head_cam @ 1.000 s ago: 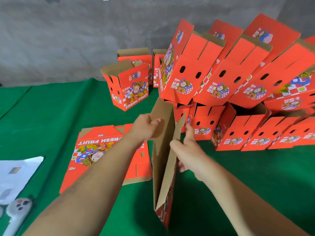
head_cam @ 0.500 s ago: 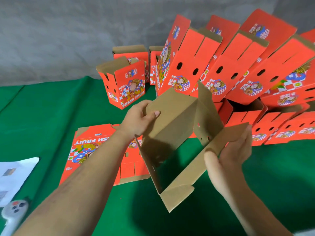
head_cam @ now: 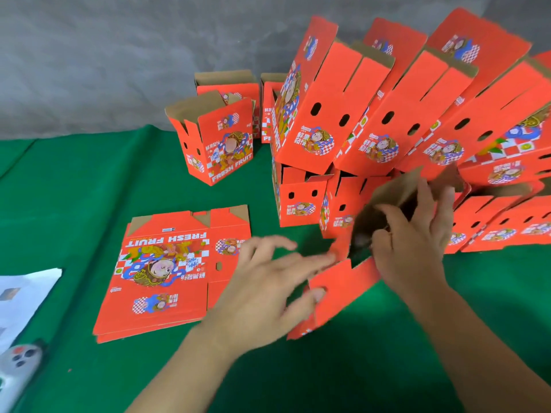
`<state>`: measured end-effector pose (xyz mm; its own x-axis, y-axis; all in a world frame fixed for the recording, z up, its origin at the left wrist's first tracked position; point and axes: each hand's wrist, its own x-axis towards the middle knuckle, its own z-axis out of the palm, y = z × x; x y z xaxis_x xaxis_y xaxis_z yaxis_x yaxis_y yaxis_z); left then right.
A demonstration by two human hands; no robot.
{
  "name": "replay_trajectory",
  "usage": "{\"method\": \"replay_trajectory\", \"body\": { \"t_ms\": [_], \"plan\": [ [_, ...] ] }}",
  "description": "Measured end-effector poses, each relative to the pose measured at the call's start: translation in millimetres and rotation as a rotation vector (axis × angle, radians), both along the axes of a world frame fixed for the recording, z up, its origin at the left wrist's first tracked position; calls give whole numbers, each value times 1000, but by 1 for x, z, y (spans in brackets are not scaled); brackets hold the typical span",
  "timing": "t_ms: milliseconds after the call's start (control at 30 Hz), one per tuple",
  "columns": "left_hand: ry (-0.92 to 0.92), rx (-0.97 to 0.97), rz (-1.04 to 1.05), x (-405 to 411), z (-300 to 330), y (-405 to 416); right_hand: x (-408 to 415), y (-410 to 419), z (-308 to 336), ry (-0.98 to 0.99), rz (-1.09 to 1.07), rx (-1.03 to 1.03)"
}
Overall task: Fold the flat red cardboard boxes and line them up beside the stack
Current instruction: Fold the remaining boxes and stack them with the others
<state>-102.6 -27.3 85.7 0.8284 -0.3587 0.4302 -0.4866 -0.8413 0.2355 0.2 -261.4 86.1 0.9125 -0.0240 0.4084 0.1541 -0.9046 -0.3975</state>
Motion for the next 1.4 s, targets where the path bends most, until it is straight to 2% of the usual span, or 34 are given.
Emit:
{"method": "replay_trajectory", "body": {
  "t_ms": [33, 100, 200, 267, 333, 467, 533, 600, 633, 733, 800, 867, 1000, 1100, 1200, 1267, 1333, 1400],
  "plan": [
    [68, 11, 41, 0, -7, -1, 2, 1, 0, 32, -6, -48],
    [186, -84, 68, 0, -19, -1, 4, 2, 0, 87, -8, -103],
    [376, -371, 13, 1, -35, -9, 10, 0, 3, 124, 13, -176],
    [511, -657, -38, 4, -37, -16, 17, -1, 8, 127, 10, -289],
    [535, -791, -78, 10, -33, -22, 26, -1, 13, 123, 9, -421],
    [408, -821, -141, 23, -16, -21, 35, -3, 12, 41, 41, -548],
    [304, -619, -78, 33, -5, -21, 36, 0, 12, 13, 78, -571],
    [192, -385, 48, 42, 7, -27, 41, 3, 15, 73, 93, -602],
    [159, -365, 120, 45, 12, -29, 43, 3, 18, 111, 98, -612],
    [195, -487, 363, 56, 22, -18, 53, 1, 22, 175, 121, -648],
    [255, -512, 448, 62, 21, -2, 57, -4, 24, 166, 154, -641],
    [286, -645, 489, 63, 18, 14, 61, -13, 27, 175, 201, -585],
    [142, -889, 550, 65, 7, 35, 64, -23, 33, 335, 274, -495],
    [33, -904, 590, 66, -5, 37, 70, -10, 18, 282, 253, -557],
    [-94, -924, 587, 65, -18, 26, 66, 10, -7, 59, 112, -674],
    [-175, -953, 545, 66, -26, 16, 60, 16, -24, -94, 79, -621],
    [-118, -949, 455, 71, -30, 6, 58, 19, -37, -69, 96, -544],
    [35, -778, 331, 75, -30, -4, 58, 18, -41, 9, 96, -478]
  ]
}}
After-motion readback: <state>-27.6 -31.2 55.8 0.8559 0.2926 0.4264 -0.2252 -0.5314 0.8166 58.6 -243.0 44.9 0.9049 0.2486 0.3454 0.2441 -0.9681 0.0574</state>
